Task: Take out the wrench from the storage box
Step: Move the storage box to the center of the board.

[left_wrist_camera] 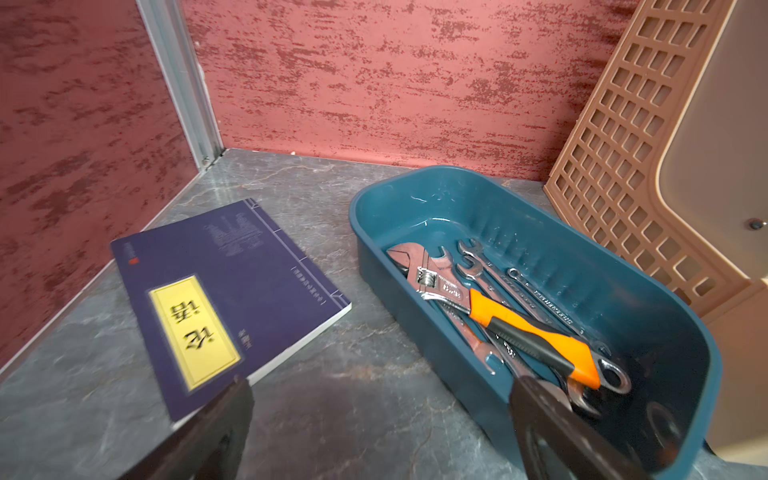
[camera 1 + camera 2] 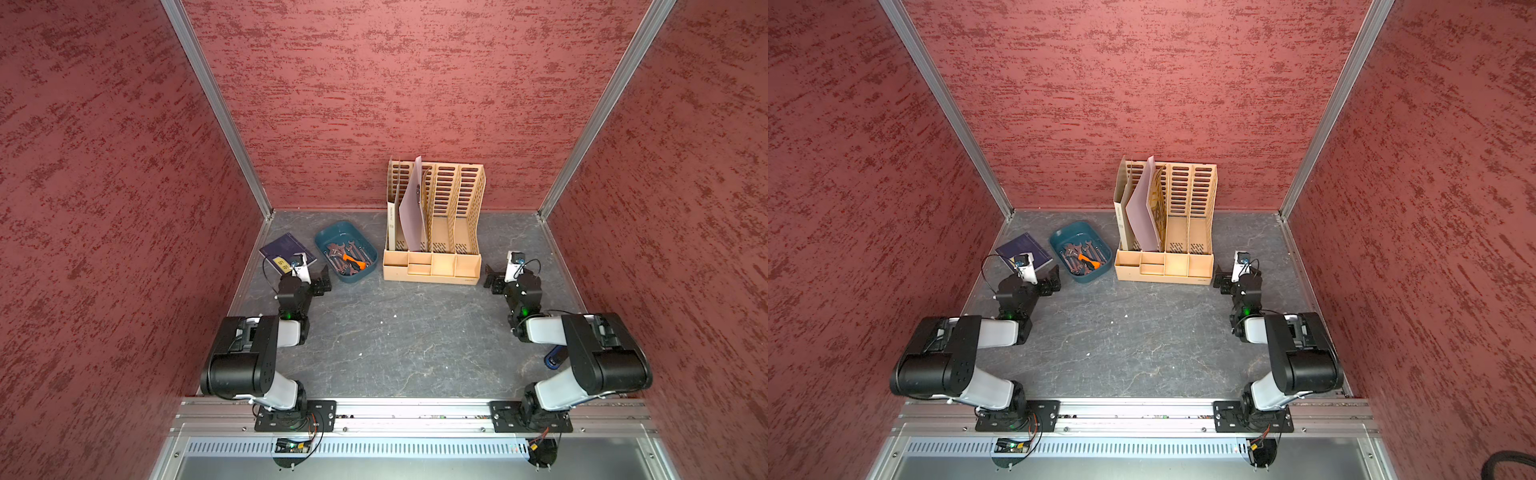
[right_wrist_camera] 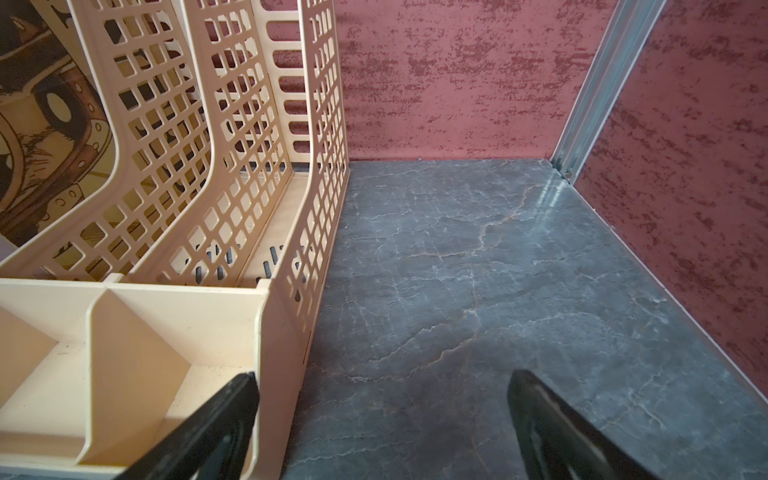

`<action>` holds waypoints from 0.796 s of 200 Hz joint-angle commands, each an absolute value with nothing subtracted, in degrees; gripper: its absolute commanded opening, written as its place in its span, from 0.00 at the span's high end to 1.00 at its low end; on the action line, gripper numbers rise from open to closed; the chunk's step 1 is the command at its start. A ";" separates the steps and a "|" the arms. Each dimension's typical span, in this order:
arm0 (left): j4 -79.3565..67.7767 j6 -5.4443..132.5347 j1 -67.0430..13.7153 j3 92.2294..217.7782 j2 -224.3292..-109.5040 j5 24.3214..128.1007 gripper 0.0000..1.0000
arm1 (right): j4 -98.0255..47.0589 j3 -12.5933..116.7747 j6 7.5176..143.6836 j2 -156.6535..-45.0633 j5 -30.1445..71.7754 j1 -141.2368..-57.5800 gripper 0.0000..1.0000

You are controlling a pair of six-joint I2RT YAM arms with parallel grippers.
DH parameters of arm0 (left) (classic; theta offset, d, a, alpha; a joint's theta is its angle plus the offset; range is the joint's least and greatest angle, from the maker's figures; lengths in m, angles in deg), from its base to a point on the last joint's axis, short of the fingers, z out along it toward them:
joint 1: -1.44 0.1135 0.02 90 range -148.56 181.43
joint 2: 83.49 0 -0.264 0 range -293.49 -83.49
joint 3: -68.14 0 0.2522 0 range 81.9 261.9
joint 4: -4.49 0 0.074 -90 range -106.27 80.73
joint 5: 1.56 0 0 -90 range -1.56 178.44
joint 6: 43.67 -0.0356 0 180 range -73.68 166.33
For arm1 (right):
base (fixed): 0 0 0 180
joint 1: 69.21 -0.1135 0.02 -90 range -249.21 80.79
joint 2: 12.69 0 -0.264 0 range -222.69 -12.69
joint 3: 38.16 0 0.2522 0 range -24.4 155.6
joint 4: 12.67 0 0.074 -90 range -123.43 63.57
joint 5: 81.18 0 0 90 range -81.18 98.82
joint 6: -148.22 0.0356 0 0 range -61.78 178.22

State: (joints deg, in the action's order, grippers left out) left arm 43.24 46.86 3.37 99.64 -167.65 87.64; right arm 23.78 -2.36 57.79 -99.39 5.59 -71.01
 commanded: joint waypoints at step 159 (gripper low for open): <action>-28.34 74.24 -2.73 131.10 -150.30 85.74 0.00 | -43.77 29.53 88.37 -78.59 38.43 -74.33 0.02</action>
